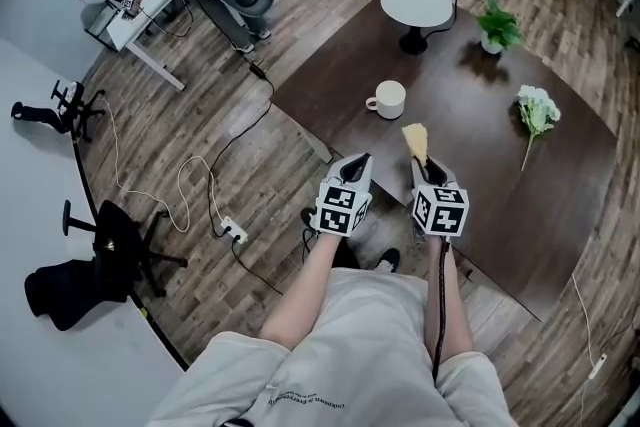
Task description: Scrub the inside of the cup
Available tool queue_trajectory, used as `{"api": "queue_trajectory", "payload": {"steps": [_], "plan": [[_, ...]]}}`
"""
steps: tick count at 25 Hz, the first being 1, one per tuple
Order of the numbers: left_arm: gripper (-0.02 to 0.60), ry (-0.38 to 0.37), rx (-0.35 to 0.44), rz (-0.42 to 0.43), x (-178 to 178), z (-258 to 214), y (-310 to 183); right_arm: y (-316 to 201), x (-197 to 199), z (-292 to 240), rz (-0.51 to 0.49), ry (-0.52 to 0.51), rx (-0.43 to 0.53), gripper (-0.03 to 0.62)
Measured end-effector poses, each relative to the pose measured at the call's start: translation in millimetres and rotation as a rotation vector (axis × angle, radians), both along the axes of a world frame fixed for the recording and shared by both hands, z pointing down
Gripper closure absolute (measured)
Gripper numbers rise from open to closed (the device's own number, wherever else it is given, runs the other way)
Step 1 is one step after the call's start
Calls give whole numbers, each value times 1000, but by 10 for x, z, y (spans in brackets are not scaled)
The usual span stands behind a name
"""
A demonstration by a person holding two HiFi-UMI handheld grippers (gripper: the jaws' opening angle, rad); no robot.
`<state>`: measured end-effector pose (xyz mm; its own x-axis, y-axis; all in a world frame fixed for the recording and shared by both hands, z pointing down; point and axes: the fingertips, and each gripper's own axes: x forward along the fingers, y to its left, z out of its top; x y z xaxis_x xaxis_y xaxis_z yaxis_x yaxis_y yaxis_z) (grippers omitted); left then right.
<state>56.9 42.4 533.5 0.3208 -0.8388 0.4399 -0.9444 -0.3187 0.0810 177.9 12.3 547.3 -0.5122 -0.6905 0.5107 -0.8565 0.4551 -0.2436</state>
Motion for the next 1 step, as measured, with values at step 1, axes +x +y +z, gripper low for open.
{"api": "queue_trajectory", "payload": {"steps": [1], "plan": [[581, -3, 3, -1, -5, -7, -1, -14, 11, -11, 0, 3, 6, 483]]}}
